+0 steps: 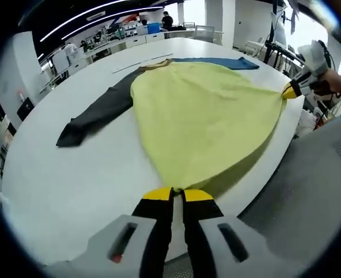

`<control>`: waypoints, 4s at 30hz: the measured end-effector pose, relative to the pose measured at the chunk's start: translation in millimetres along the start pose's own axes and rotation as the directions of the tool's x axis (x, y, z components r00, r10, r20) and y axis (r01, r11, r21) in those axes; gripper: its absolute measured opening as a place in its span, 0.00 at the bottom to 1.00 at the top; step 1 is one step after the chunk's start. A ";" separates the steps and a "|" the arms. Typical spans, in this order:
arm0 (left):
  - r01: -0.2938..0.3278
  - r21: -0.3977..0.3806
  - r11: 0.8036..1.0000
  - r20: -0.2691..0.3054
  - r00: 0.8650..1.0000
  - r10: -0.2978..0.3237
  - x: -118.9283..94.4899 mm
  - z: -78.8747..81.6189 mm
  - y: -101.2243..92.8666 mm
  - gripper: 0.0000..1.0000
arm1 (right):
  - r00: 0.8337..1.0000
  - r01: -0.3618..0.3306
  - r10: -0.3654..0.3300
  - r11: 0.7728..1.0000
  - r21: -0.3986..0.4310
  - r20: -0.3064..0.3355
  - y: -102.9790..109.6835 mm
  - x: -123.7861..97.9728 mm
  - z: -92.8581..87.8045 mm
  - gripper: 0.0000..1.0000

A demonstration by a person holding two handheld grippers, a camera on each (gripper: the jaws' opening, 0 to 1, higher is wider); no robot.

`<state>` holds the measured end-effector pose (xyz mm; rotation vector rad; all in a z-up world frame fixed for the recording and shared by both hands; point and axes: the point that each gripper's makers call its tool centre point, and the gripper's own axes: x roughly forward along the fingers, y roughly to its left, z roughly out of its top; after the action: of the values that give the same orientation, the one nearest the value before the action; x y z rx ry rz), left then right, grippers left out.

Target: Fold the garment on the visible template until the final outline fits inside the template.

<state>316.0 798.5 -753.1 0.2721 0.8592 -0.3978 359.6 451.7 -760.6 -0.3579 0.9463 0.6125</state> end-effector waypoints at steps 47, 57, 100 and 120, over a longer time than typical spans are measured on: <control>-0.008 -0.248 0.969 0.102 0.994 0.034 -25.3 6.8 15.2 0.55 | 0.988 -0.155 0.154 0.987 0.050 0.033 8.7 -26.1 5.2 0.44; 0.005 -0.282 0.959 0.207 0.977 0.056 -34.0 34.3 19.2 0.79 | 0.984 -0.112 0.106 0.993 0.035 0.144 -27.1 -21.8 50.2 0.41; 0.004 -0.251 0.968 0.264 0.962 0.064 -33.6 68.4 17.1 0.98 | 0.981 -0.045 0.072 0.988 -0.148 0.181 -111.8 100.5 139.4 0.19; -0.004 -0.262 0.965 0.259 0.963 0.075 -35.1 65.5 21.2 0.94 | 0.984 0.022 -0.004 0.995 -0.098 0.177 -138.6 109.7 144.7 0.00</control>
<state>349.2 800.1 -683.2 -0.0084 0.6304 -0.2724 587.7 458.0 -770.6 -0.3922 0.7450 0.6697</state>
